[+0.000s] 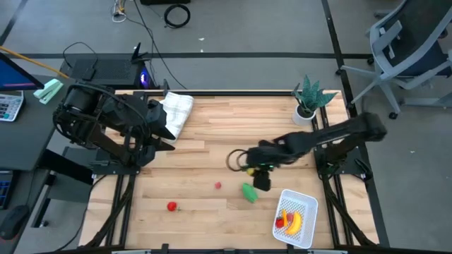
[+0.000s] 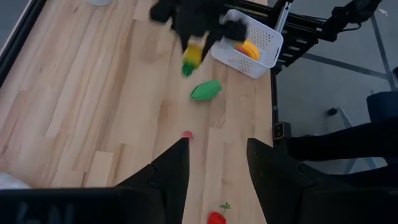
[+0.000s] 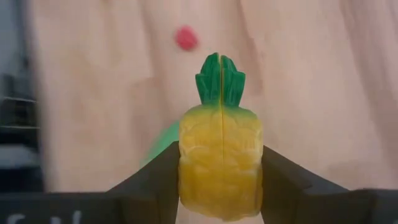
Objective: Pick and placing Produce into tupperware
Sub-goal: Put the yellow pineapple into the white basket
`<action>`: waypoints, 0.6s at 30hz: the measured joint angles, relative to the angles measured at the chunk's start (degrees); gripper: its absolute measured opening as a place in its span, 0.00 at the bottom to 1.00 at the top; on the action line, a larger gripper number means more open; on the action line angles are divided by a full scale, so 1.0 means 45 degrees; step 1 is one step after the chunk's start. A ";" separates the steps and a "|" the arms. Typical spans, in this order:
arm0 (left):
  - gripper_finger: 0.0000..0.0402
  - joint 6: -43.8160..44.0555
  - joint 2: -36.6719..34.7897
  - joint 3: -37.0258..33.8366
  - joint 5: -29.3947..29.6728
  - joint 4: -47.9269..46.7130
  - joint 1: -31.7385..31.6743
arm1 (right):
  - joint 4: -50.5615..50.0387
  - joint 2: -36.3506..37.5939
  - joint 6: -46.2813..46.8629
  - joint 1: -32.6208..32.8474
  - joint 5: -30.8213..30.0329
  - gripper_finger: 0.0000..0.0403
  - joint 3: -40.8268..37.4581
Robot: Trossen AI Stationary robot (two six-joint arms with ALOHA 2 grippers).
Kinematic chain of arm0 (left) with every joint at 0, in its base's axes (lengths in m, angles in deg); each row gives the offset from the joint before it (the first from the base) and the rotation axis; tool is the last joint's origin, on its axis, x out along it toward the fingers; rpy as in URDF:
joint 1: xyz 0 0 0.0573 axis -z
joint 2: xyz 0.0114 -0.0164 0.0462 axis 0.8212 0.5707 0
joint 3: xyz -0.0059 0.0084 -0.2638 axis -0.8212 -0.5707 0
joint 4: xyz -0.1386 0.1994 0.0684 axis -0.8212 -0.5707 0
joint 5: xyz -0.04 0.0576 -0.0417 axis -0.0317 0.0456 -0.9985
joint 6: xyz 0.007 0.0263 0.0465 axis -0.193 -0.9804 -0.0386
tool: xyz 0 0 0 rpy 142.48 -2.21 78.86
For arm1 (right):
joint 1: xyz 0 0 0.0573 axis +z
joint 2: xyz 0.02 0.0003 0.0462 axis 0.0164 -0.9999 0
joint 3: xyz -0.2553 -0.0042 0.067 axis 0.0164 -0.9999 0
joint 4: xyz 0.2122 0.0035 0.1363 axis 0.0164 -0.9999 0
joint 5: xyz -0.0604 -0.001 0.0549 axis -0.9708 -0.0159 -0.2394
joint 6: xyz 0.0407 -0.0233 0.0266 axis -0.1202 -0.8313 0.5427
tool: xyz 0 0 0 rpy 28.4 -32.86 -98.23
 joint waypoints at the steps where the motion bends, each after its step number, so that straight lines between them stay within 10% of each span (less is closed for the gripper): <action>1: 0.42 -0.0061 0.0000 0.0000 0.0019 -0.0003 0.0000 | -0.0157 0.0500 0.0841 0.0293 0.0029 0.42 0.0000; 9: 0.42 -0.0243 0.0005 0.0000 0.0182 -0.0002 0.0000 | -0.0866 0.3117 0.7399 0.4001 -0.0363 0.43 0.0015; 18: 0.42 -0.0377 0.0005 0.0000 0.0392 -0.0003 0.0000 | -0.2307 0.1953 1.2323 0.8207 -0.0278 0.44 0.0010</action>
